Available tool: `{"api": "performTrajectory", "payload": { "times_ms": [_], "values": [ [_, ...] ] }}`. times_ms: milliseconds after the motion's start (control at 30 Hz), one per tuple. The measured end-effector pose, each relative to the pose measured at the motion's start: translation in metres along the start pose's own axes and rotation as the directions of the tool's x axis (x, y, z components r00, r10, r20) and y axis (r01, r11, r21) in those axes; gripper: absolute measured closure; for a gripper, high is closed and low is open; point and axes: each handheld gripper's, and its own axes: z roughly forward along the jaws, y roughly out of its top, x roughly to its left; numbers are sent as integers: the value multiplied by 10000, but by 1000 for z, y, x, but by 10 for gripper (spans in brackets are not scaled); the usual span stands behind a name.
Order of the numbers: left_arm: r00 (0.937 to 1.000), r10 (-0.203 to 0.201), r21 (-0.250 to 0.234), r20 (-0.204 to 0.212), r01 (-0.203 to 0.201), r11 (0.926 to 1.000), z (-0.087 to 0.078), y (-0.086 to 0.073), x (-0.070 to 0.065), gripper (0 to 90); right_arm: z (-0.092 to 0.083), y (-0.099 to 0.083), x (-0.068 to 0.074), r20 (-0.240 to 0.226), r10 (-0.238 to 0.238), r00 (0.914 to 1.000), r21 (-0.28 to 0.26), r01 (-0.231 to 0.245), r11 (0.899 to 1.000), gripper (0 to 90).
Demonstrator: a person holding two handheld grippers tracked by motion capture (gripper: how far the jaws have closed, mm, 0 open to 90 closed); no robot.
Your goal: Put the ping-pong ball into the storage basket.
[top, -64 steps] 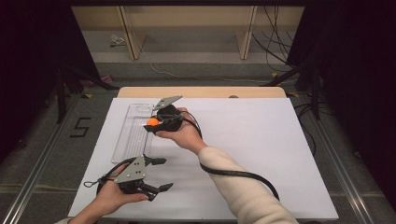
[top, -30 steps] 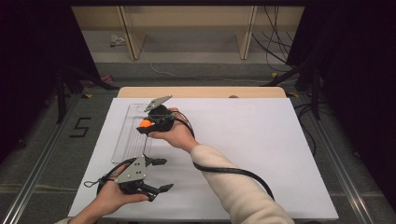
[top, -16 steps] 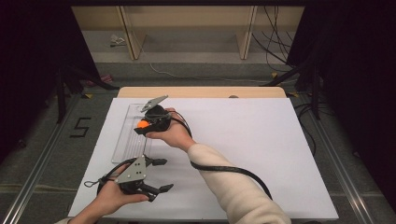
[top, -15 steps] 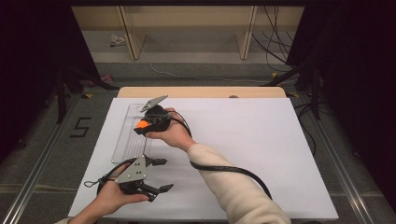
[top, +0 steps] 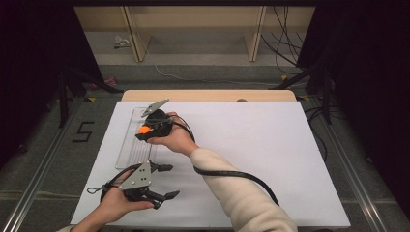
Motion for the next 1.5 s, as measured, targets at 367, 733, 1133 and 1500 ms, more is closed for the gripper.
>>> {"api": "performTrajectory", "payload": {
  "times_ms": [367, 733, 1133, 1500],
  "values": [
    [10000, 26, 3, 18, -26, 10000, 0, 0, 0, 203, 6, 2, 1, -48, -49, 10000, 148, 49, 9999, 509],
    [10000, 32, 24, 26, -32, 10000, 0, 0, 0, 203, 11, 2, 2, -94, -74, 9999, 315, 77, 9995, 508],
    [10000, 71, 34, 22, -71, 10000, 0, 0, 0, 203, 17, -1, 2, -104, -135, 9999, 542, 140, 9984, 508],
    [10000, 94, 37, 34, -94, 9999, 0, 0, 0, 203, 22, -3, 3, -149, -194, 9997, 743, 205, 9970, 502]
  ]
}}
